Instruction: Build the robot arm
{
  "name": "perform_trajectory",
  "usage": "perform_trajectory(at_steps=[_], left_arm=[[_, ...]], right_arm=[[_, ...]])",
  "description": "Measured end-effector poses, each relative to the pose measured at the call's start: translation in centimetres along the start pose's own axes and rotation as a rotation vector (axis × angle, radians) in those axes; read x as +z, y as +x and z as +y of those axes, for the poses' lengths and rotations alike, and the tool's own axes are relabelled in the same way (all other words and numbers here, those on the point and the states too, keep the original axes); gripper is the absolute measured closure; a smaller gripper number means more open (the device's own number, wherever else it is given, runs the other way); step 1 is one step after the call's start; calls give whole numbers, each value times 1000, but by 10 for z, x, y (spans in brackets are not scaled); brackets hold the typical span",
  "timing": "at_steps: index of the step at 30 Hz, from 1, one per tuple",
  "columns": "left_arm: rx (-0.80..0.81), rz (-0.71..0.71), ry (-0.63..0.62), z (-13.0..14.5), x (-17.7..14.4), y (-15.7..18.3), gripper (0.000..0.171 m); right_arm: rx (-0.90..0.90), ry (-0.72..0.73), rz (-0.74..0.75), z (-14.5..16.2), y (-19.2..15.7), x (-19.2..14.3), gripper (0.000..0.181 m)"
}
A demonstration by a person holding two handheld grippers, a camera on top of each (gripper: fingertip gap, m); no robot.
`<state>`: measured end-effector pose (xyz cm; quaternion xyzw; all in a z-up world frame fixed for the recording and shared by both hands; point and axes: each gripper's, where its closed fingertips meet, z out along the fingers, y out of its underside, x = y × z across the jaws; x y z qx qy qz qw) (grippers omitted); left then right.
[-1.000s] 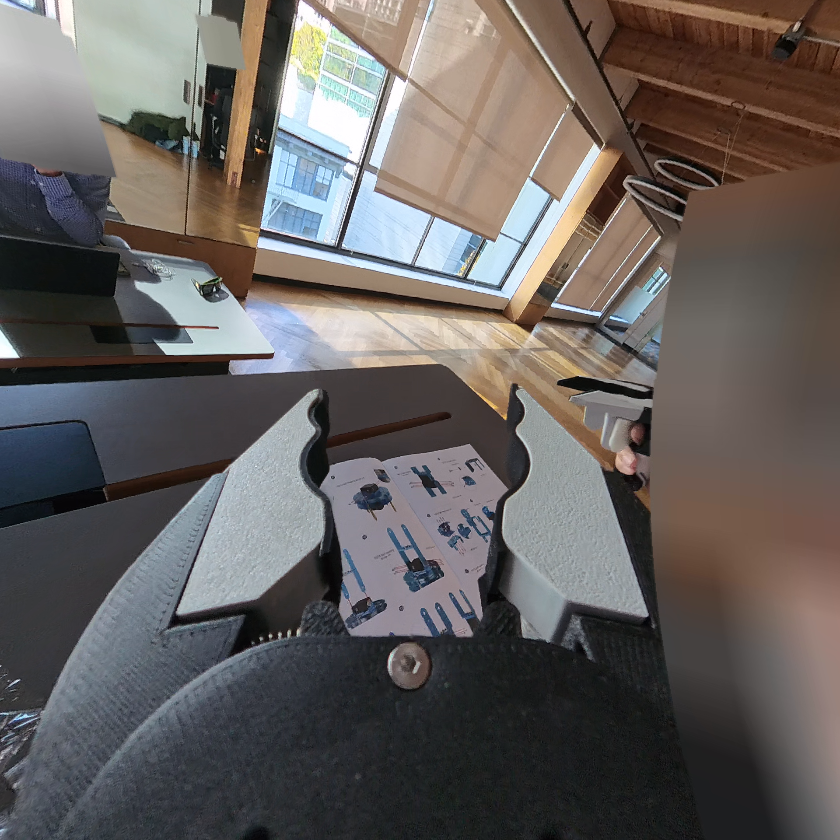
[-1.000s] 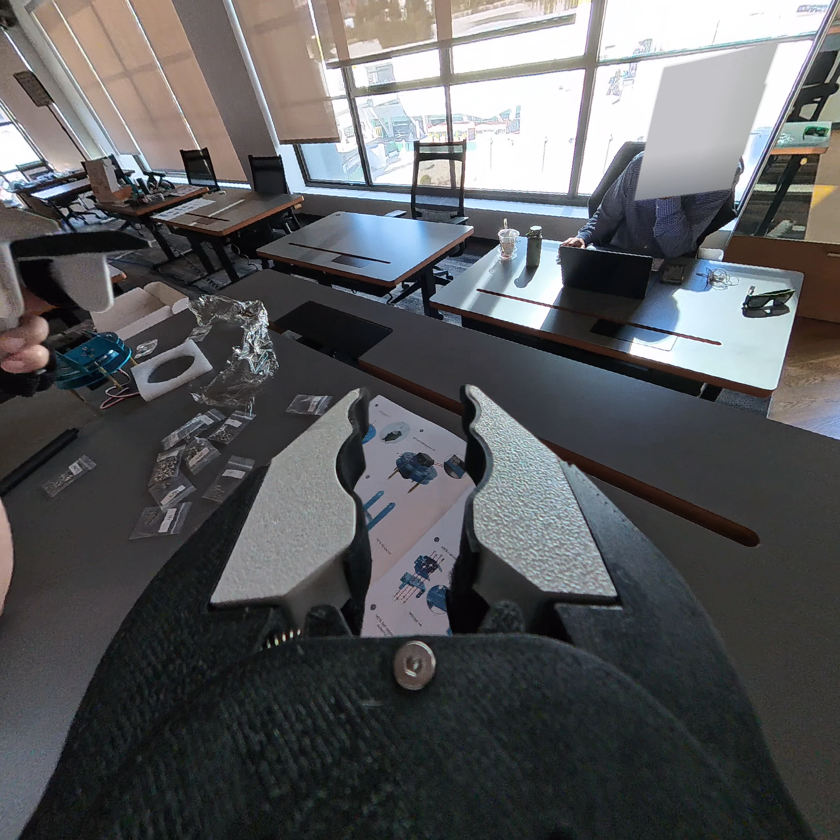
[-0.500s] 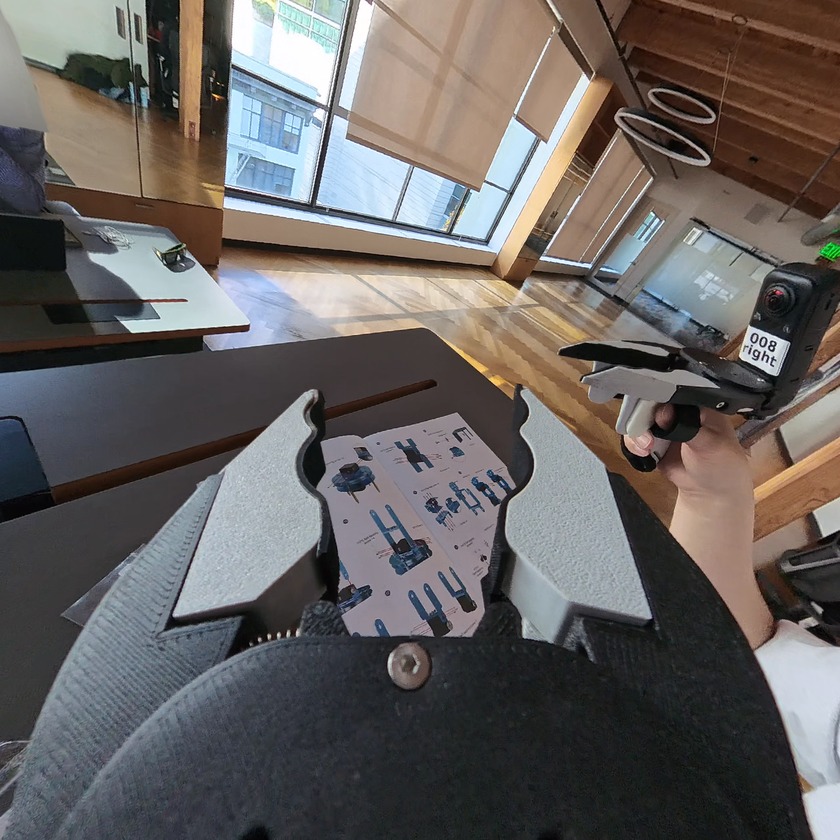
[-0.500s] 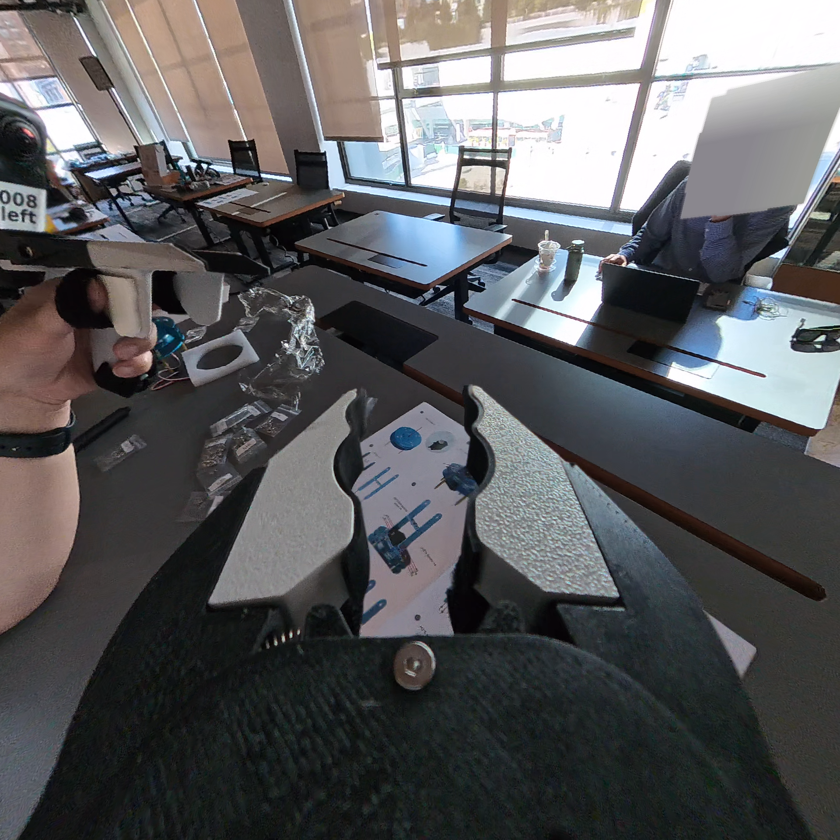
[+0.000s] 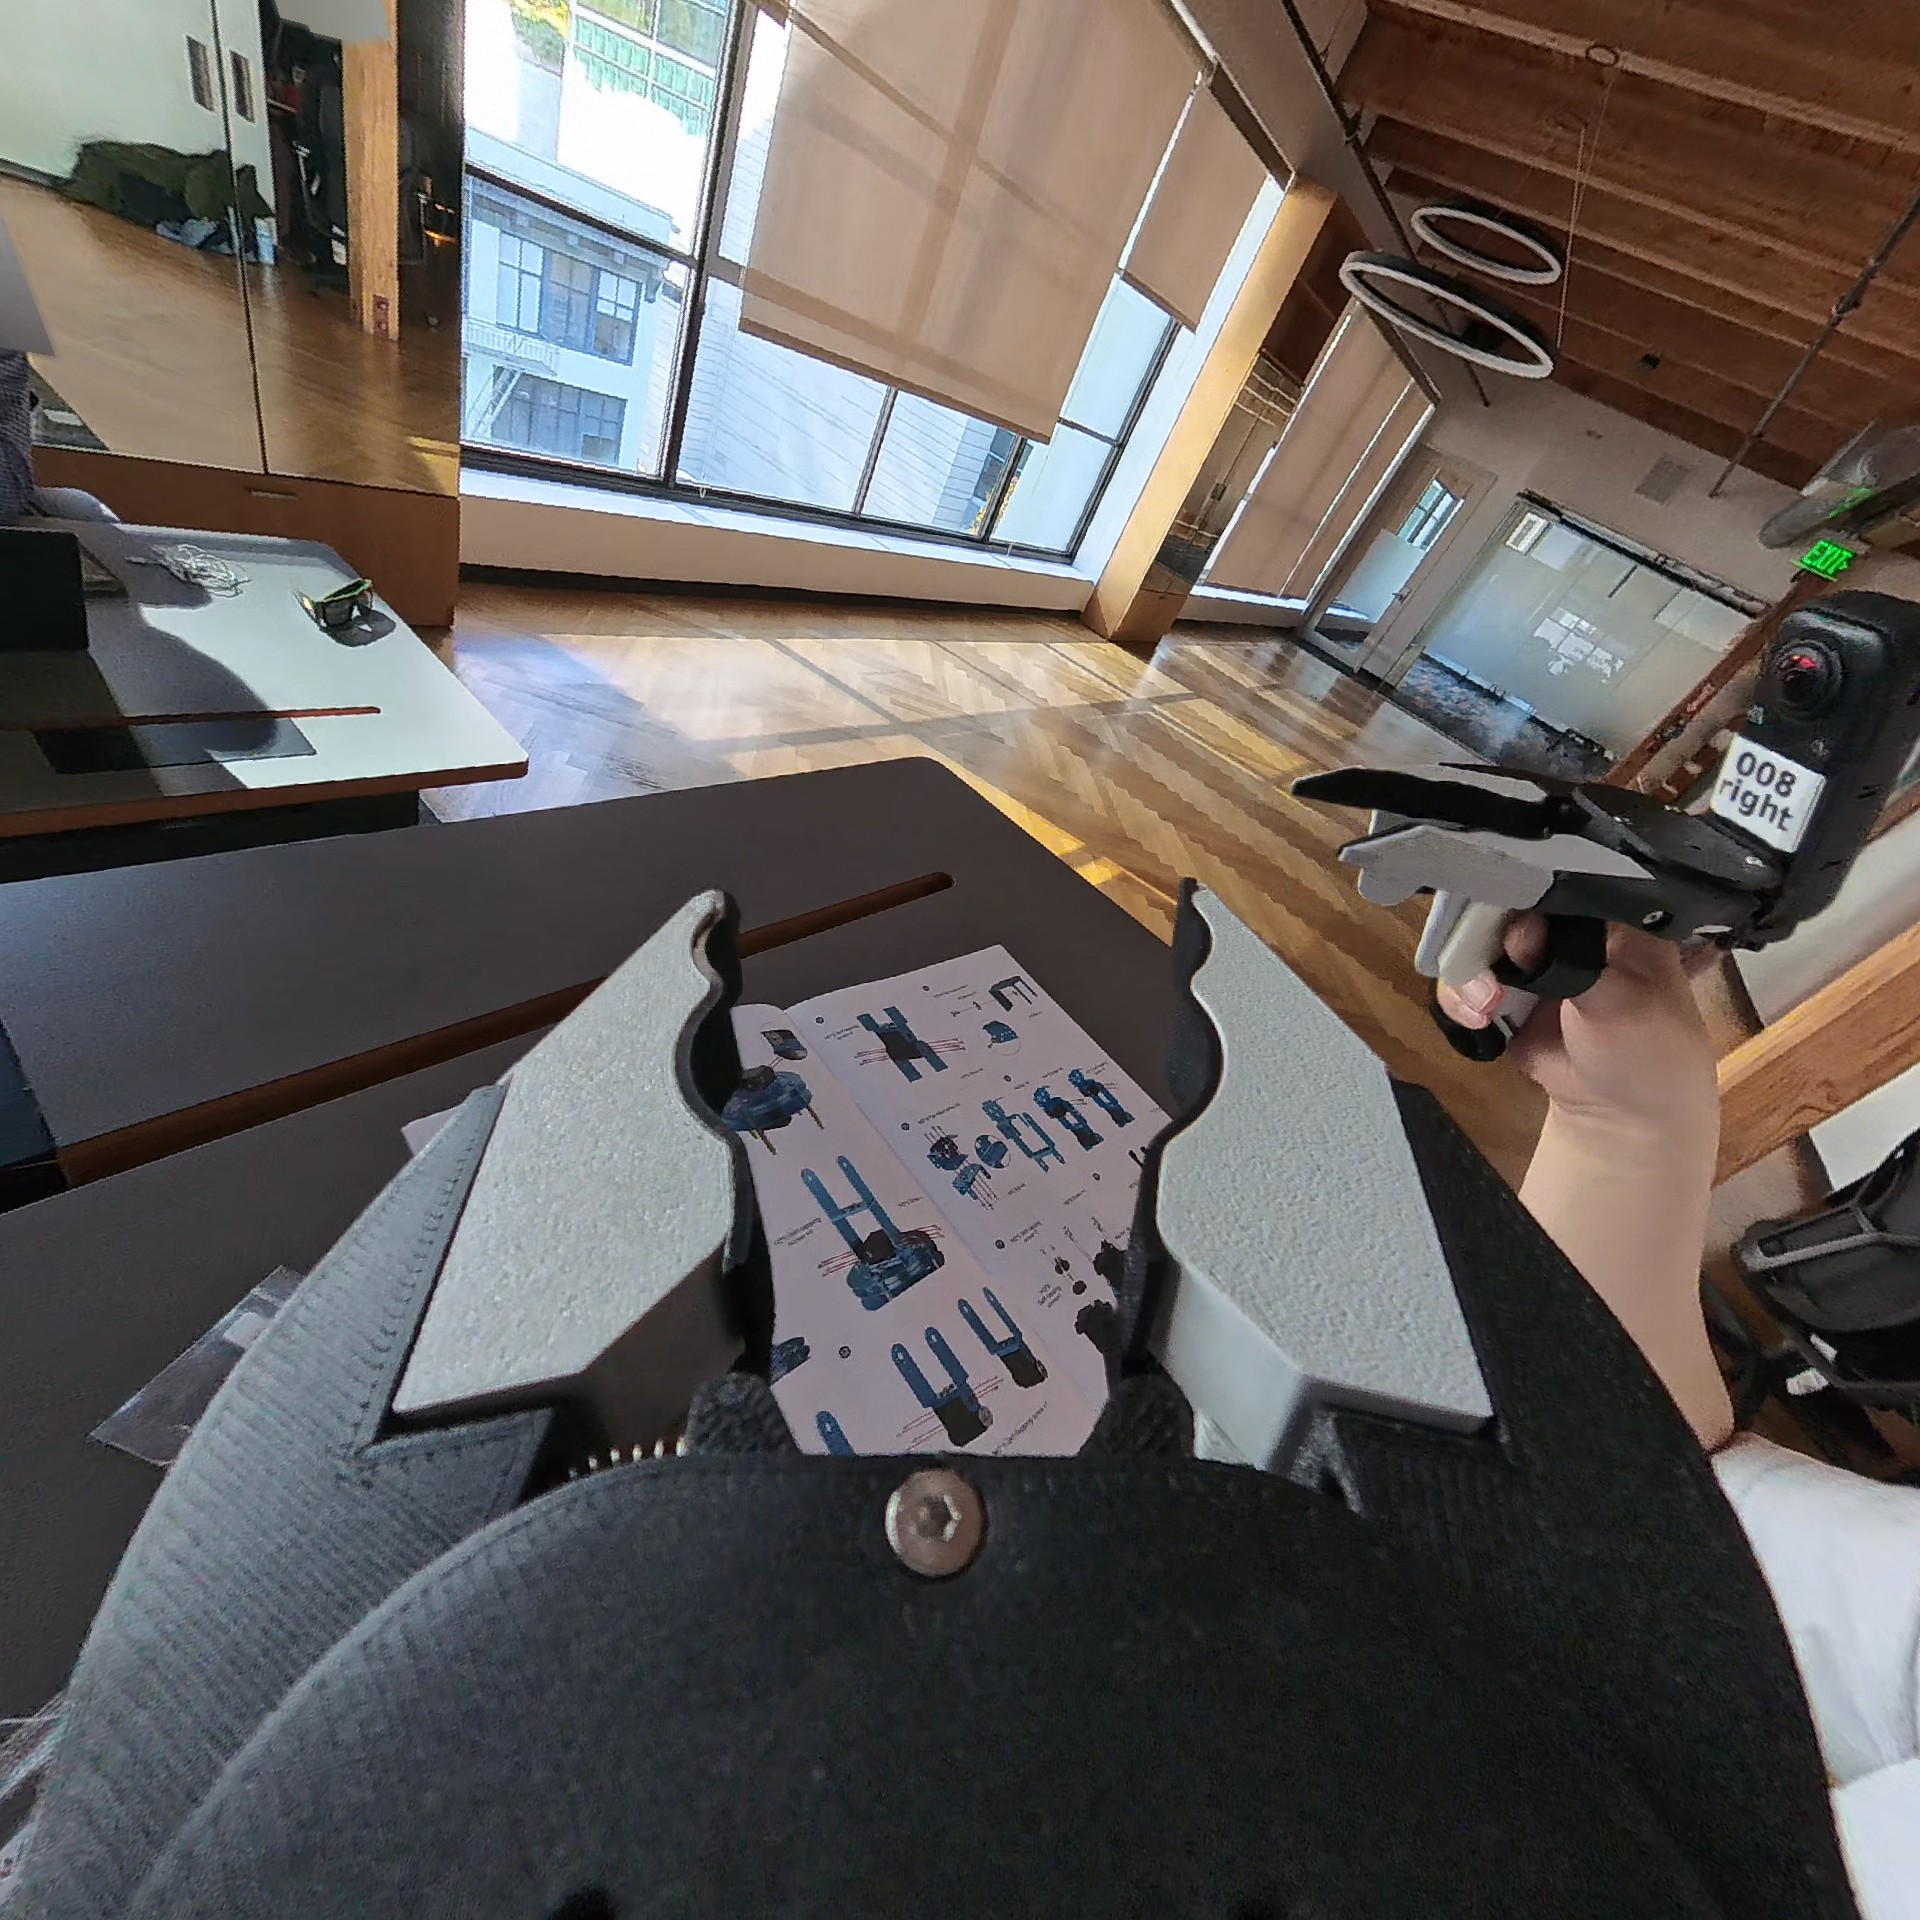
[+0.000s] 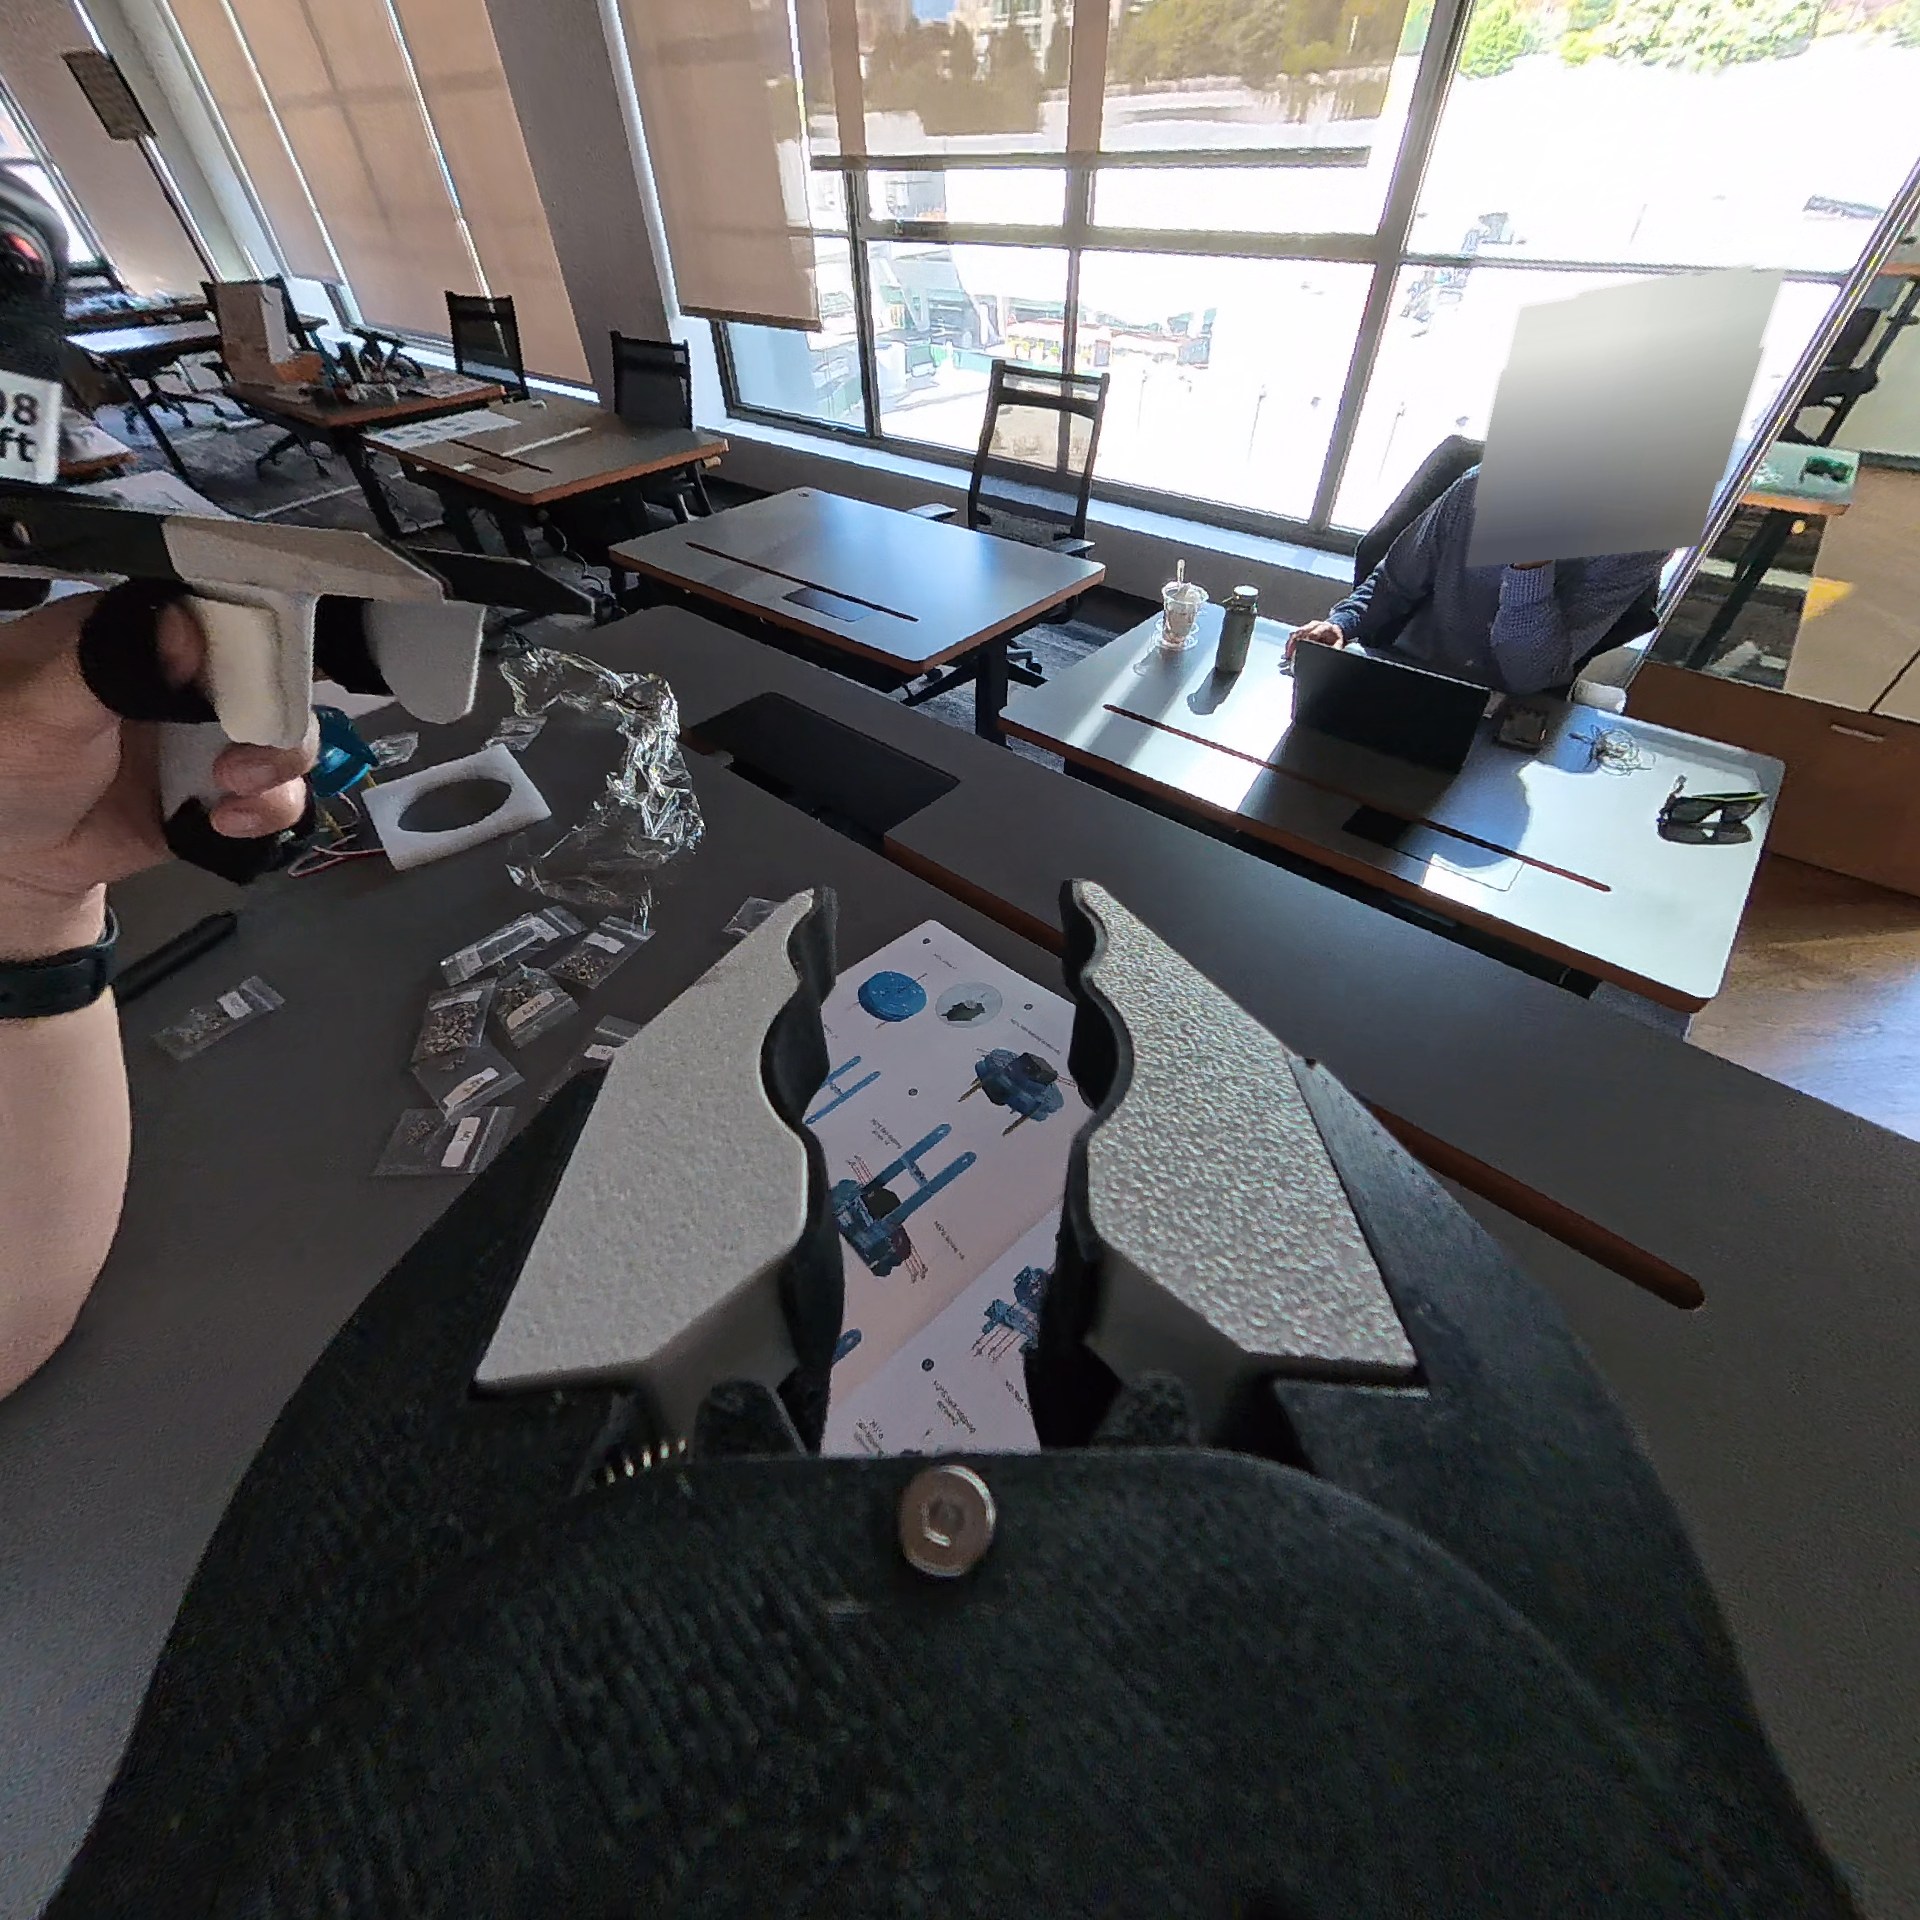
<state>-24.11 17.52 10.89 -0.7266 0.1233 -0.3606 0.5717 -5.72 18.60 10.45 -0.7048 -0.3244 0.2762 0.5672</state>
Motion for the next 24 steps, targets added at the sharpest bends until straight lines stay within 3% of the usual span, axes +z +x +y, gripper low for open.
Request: perform_trajectory(at_steps=[8, 15, 24], left_arm=[[-9, -45, 23, 0, 6, -12, 91], [12, -43, -9, 9, 17, -5, 91], [15, -30, -9, 9, 16, 0, 91]], right_arm=[[143, 68, 11, -7, 40, -9, 148], [107, 164, 52, -20, 49, -17, 155], [143, 123, 3, -9, 51, -6, 157]])
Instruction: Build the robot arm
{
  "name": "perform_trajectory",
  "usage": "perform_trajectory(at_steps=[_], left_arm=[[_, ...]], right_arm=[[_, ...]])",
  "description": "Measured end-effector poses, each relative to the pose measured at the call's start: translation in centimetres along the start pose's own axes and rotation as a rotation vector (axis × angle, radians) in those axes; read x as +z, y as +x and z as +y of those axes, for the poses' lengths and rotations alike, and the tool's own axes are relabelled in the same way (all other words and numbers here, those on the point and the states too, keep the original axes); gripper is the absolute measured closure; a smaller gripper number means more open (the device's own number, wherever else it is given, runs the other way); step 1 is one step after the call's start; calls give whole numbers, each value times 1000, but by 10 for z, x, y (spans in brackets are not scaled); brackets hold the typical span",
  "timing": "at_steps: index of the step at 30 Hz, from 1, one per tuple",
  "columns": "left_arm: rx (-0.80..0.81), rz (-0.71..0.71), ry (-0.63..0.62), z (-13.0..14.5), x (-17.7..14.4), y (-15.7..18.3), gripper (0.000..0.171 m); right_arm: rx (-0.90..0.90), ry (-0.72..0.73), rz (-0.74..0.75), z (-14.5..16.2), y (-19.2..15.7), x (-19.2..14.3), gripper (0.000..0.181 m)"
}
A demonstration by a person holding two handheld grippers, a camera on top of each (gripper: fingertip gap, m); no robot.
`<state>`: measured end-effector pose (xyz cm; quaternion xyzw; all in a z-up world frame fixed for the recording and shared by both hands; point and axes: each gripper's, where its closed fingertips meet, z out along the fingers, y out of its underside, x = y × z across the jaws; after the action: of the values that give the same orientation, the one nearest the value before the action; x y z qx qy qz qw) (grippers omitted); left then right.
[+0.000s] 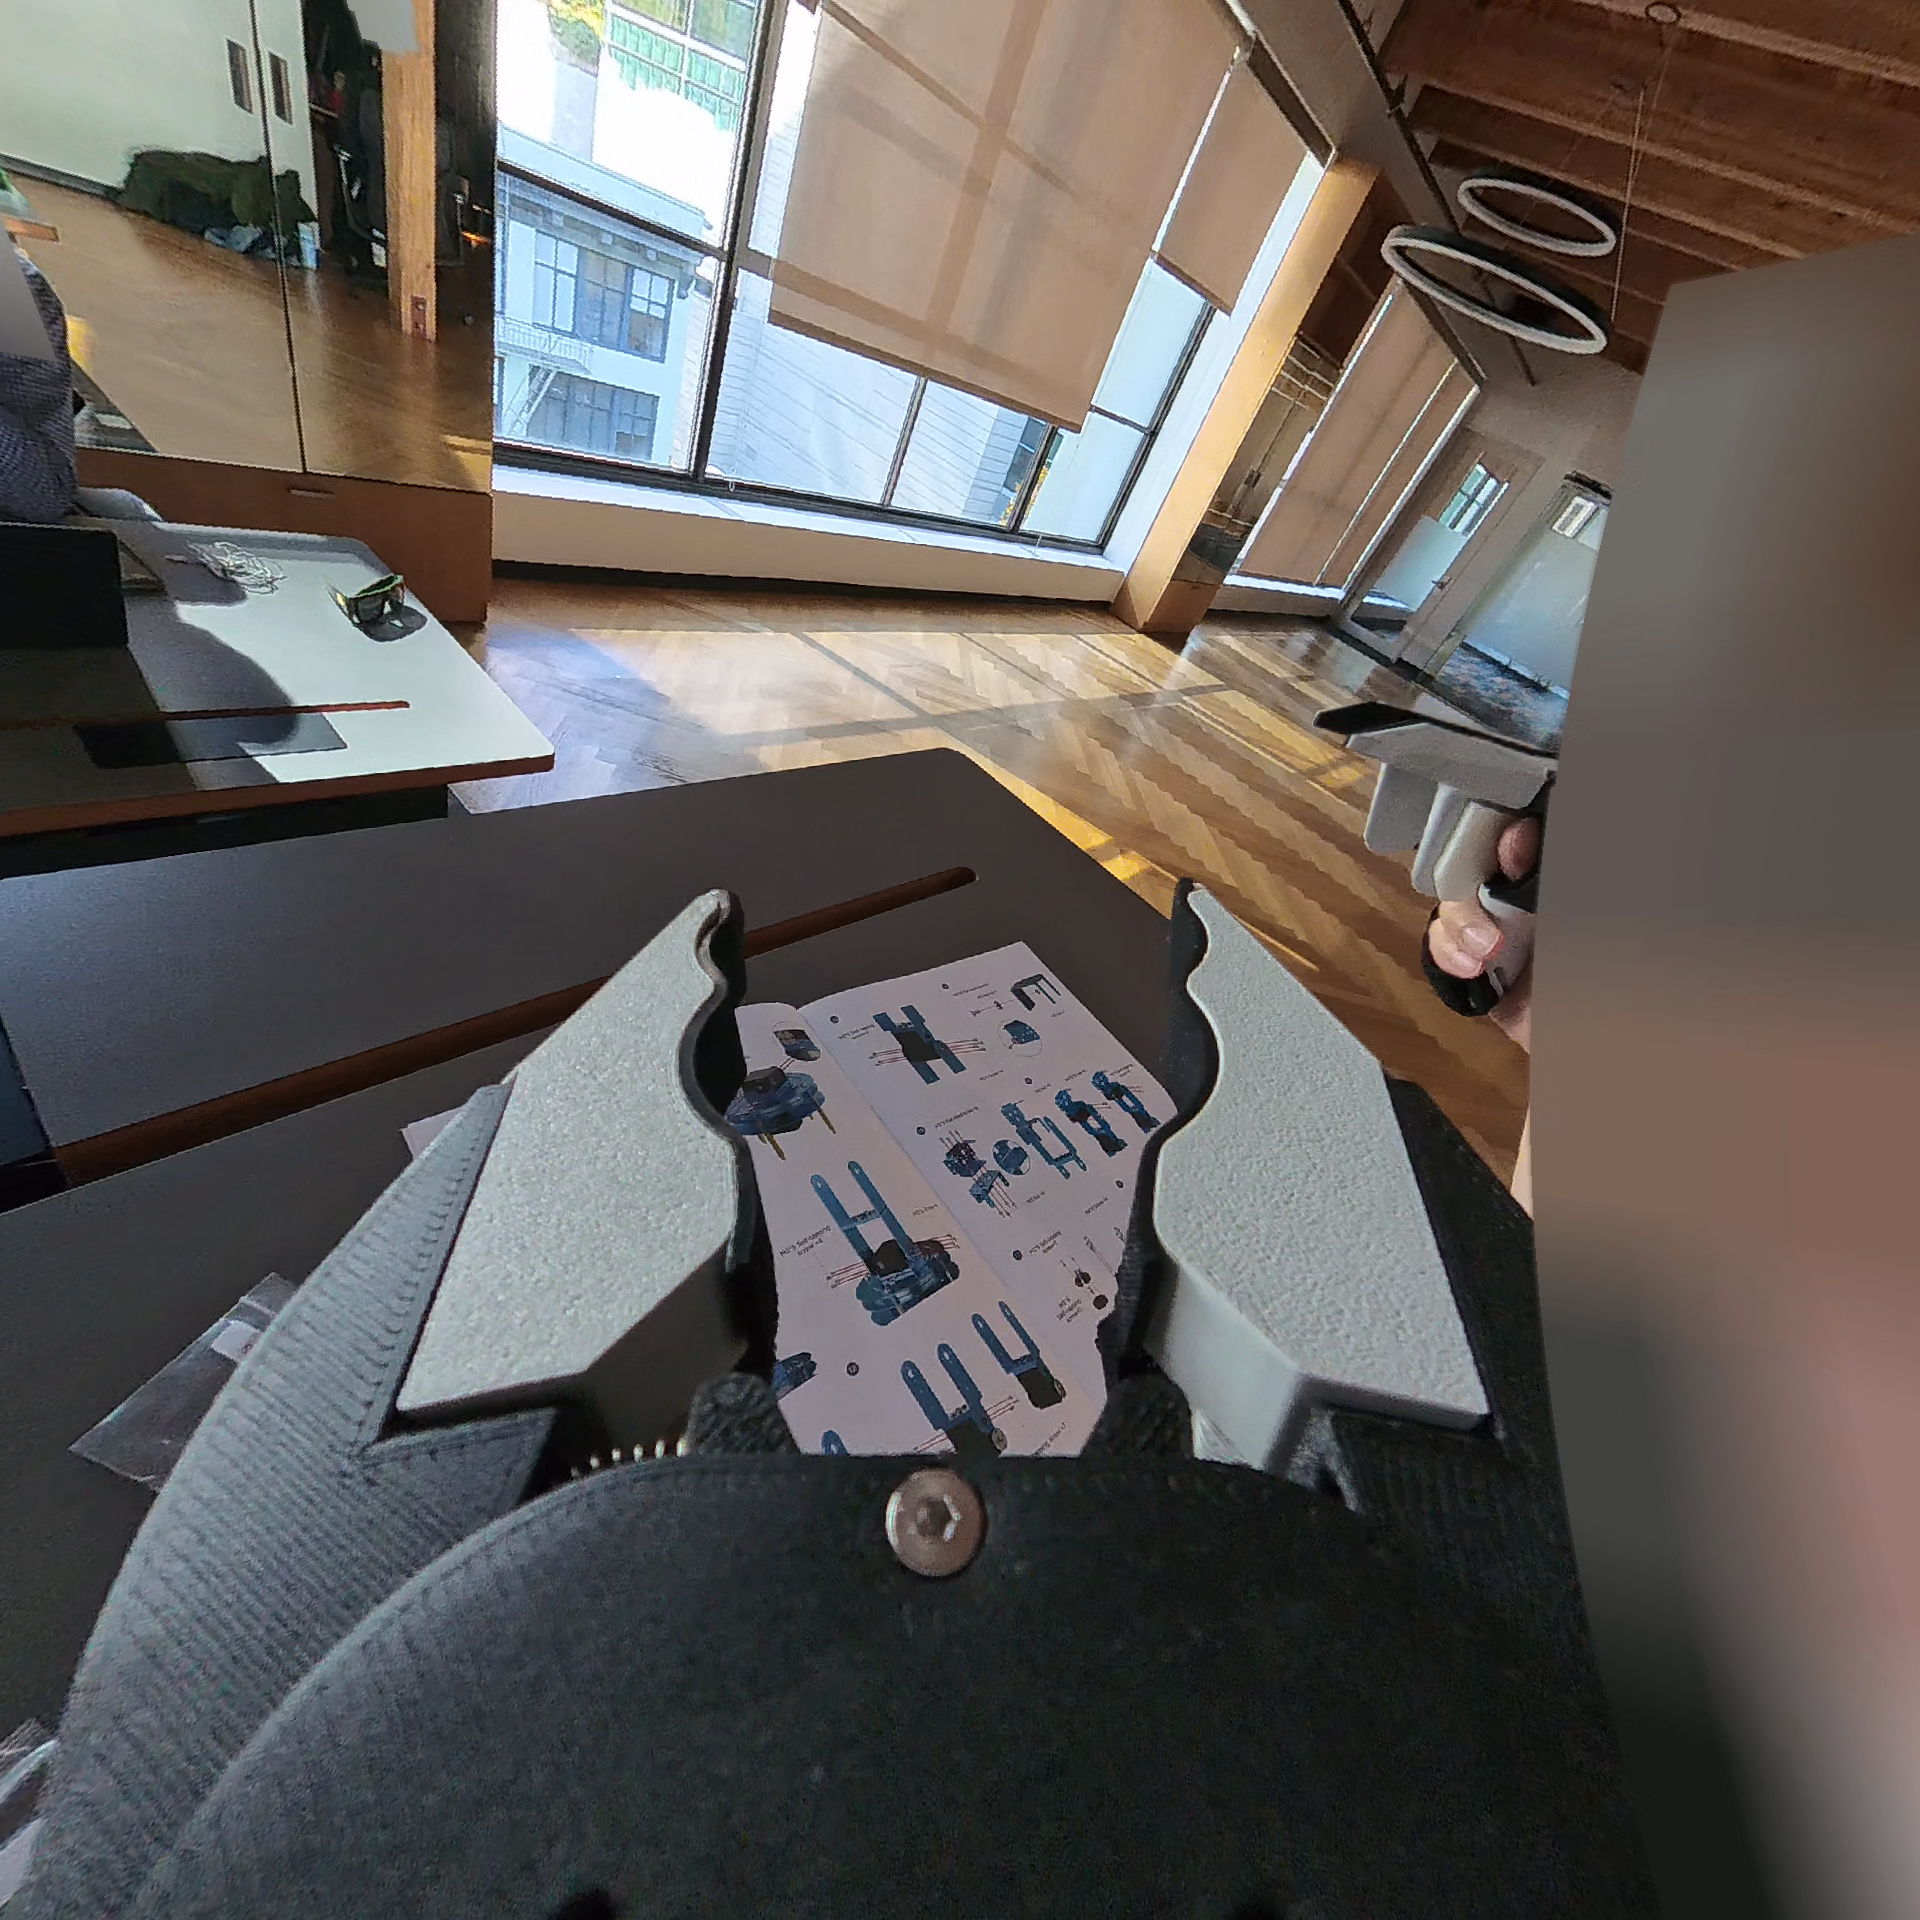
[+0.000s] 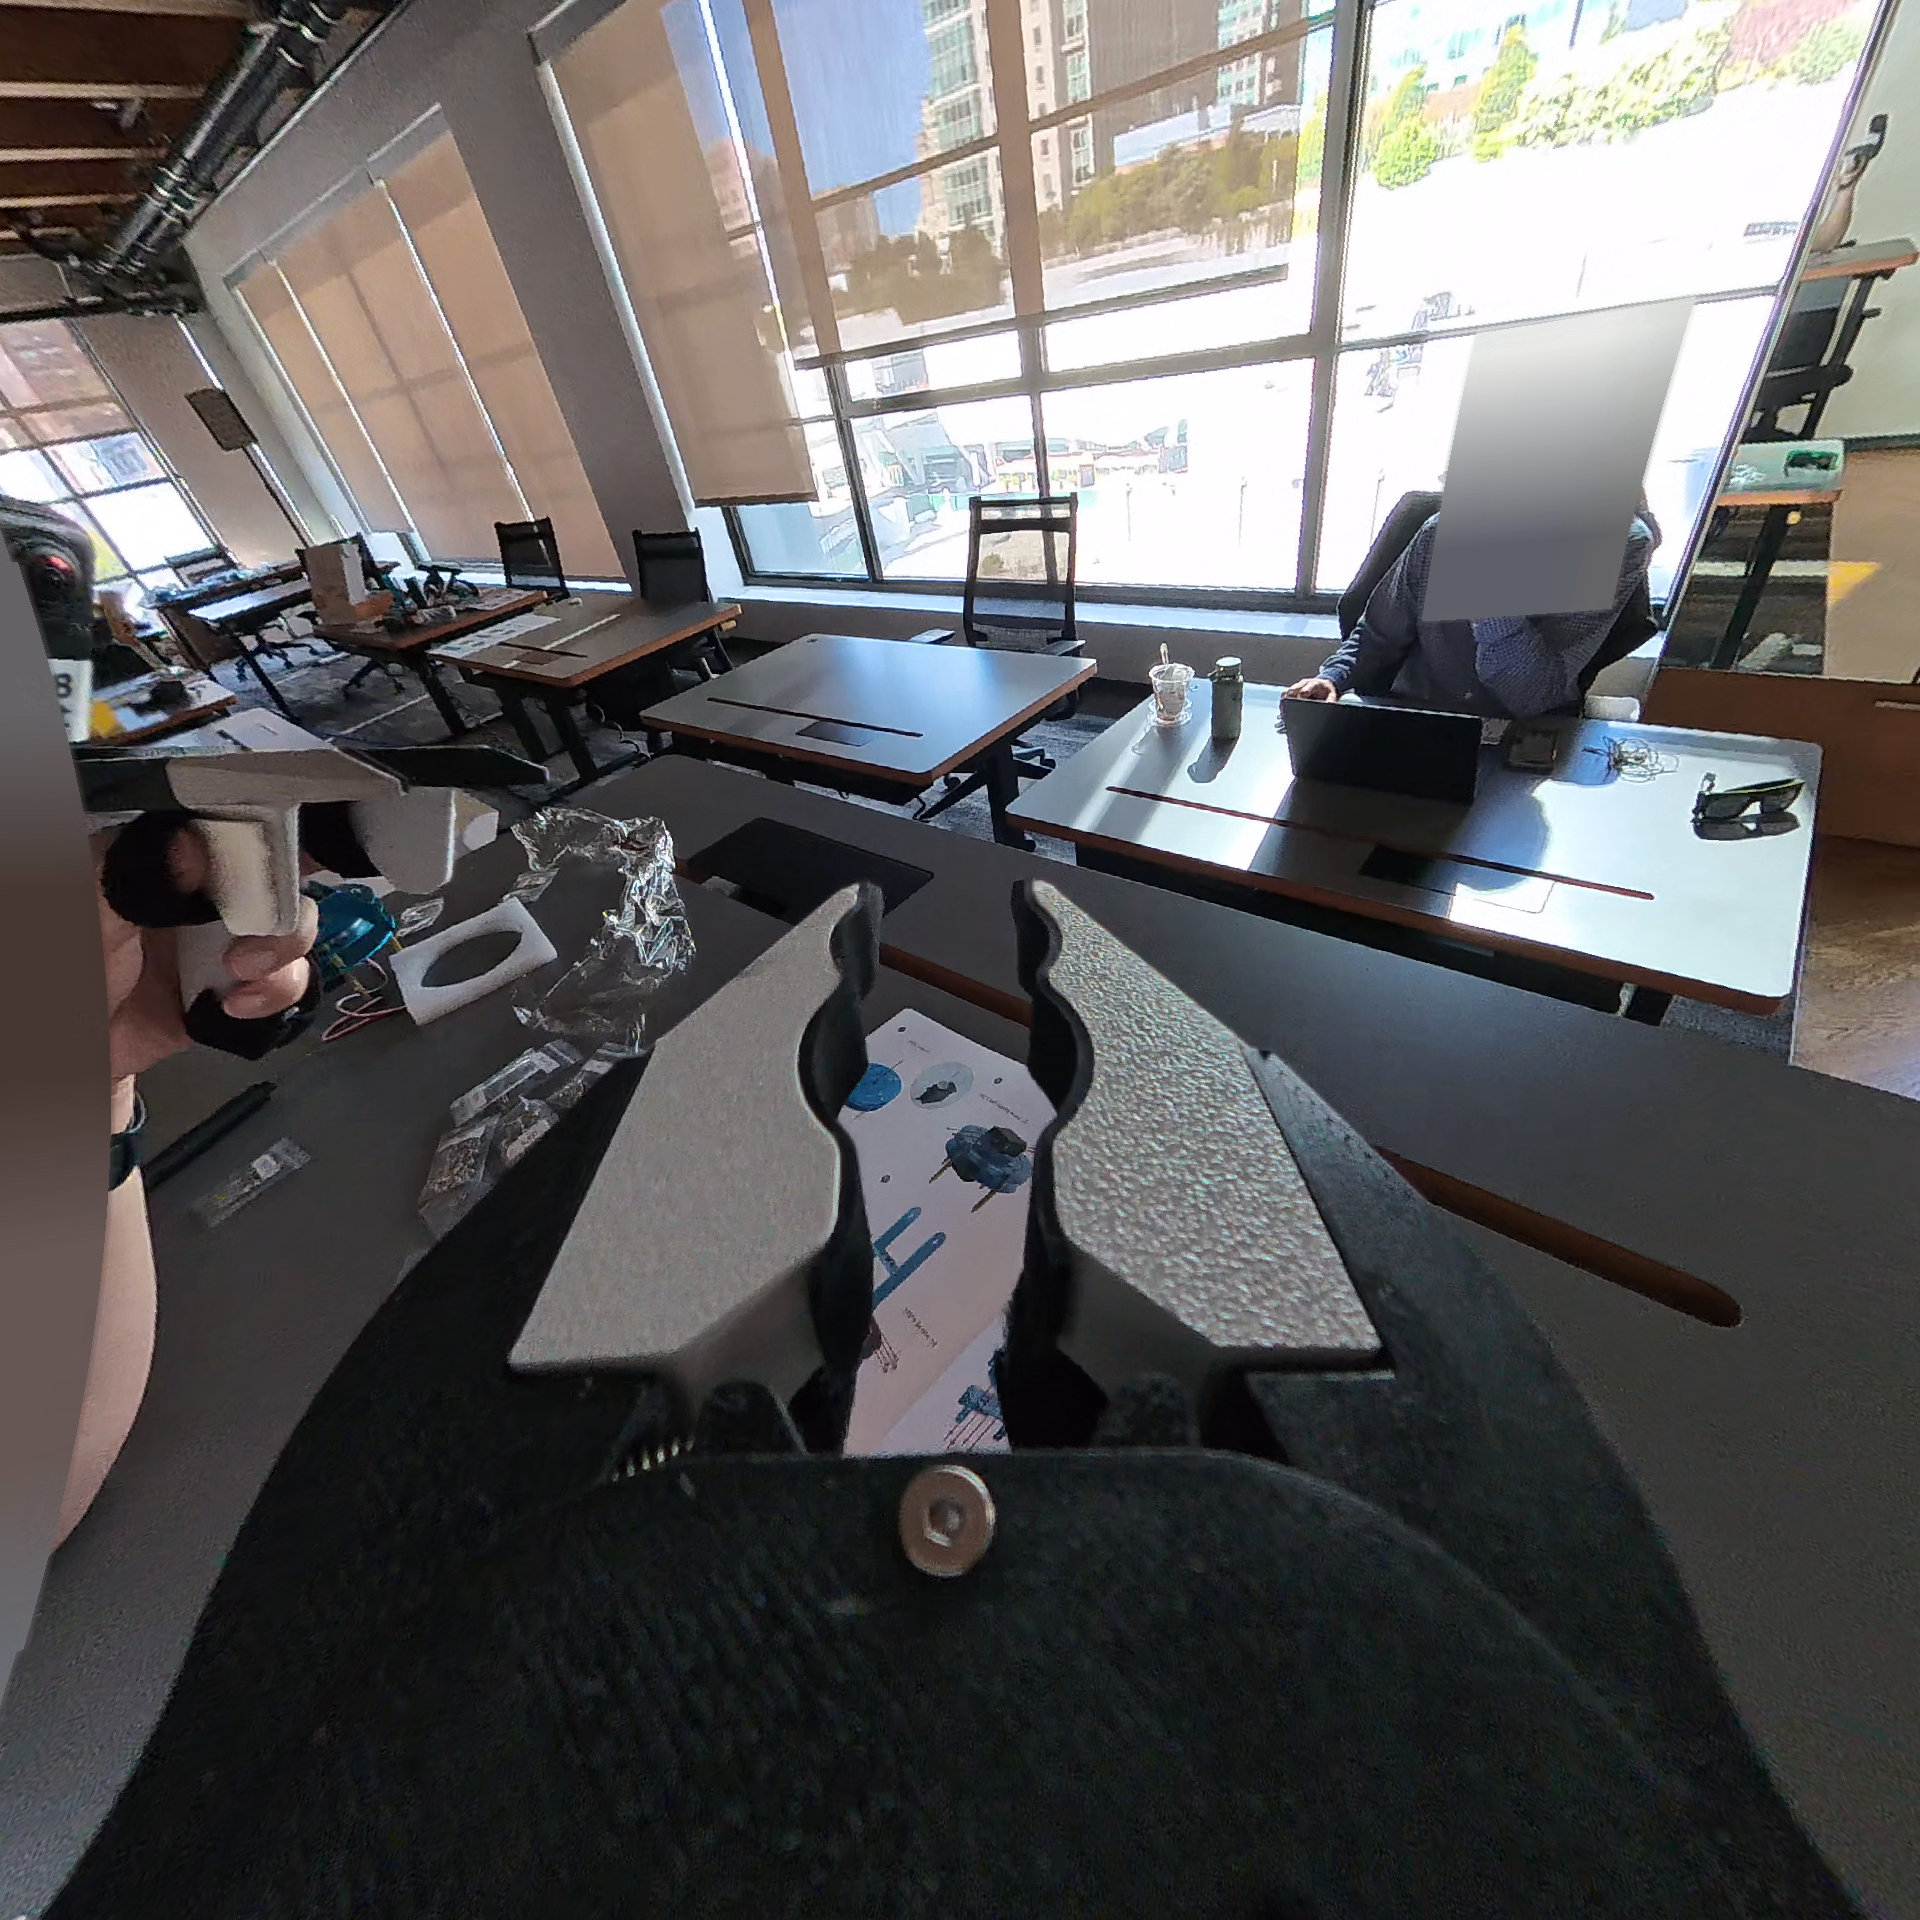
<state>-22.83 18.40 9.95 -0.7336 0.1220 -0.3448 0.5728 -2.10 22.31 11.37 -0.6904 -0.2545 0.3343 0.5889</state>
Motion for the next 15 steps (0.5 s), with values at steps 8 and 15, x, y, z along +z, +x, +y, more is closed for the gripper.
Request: perform_trajectory(at_steps=[8, 15], left_arm=[[-1, -8, 20, -7, -9, -2, 91], [-19, -46, 8, -10, -23, -18, 90]], right_arm=[[32, -7, -8, 4, 1, 5, 157], [49, -49, 3, 13, 1, 11, 153]])
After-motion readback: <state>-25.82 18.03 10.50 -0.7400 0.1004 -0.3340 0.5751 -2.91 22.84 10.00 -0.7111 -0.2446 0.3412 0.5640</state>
